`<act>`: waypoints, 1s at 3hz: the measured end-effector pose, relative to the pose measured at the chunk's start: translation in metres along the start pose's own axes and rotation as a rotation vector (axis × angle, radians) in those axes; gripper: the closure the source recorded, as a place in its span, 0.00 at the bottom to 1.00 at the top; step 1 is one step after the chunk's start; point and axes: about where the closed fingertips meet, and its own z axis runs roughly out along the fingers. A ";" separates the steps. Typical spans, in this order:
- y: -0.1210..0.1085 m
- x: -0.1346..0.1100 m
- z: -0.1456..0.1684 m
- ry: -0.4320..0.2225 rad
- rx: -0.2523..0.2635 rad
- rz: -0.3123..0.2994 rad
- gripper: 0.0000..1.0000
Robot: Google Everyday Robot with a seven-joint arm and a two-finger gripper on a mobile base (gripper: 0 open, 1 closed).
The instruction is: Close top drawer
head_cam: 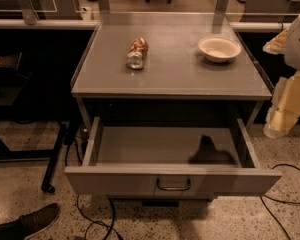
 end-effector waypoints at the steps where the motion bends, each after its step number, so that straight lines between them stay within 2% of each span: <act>1: 0.000 0.000 0.000 0.000 0.000 0.000 0.00; 2: 0.000 0.000 0.000 0.000 0.000 0.000 0.15; 3: 0.000 0.000 0.000 0.000 0.000 0.000 0.37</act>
Offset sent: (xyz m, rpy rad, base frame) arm 0.0000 0.0000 0.0000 0.0000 0.0000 0.0000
